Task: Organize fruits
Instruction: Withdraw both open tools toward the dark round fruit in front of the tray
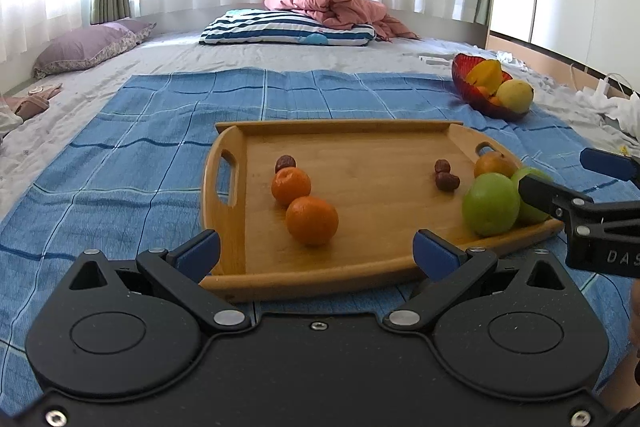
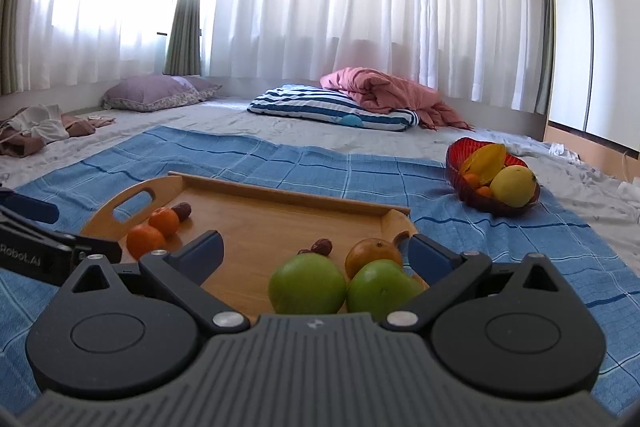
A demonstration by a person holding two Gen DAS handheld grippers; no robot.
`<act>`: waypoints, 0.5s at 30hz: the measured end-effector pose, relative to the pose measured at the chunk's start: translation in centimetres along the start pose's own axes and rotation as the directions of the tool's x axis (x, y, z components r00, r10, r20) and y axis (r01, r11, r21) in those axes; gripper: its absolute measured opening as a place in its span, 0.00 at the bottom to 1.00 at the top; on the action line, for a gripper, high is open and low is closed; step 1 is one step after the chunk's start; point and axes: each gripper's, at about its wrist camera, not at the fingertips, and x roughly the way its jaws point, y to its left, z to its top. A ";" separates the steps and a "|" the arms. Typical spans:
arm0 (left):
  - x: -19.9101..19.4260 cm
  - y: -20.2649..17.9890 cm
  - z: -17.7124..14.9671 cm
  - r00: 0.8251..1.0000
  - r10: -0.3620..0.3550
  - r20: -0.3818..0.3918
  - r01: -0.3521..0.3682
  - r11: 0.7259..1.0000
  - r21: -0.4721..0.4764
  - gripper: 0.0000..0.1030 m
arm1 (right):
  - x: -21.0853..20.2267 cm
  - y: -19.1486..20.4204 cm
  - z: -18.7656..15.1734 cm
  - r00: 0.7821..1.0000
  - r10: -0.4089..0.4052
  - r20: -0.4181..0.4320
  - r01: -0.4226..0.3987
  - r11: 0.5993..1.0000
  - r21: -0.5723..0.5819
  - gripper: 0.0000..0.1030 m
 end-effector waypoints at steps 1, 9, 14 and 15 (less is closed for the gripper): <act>-0.1 0.0 -0.2 1.000 -0.001 0.000 0.001 1.000 -0.001 1.00 | -0.2 0.1 -0.1 1.000 0.002 0.002 -0.002 1.000 -0.002 1.00; -0.6 -0.3 -1.2 1.000 -0.005 -0.008 0.005 1.000 0.005 1.00 | -1.2 0.3 -1.5 1.000 0.001 0.015 -0.001 1.000 0.020 1.00; -0.9 -0.7 -1.7 1.000 -0.012 -0.015 0.012 1.000 0.011 1.00 | -1.7 0.2 -2.2 1.000 -0.001 0.019 0.001 1.000 0.021 1.00; -0.9 -0.8 -1.8 1.000 -0.013 -0.016 0.014 1.000 0.011 1.00 | -1.8 0.3 -2.4 1.000 -0.004 0.021 0.004 1.000 0.020 1.00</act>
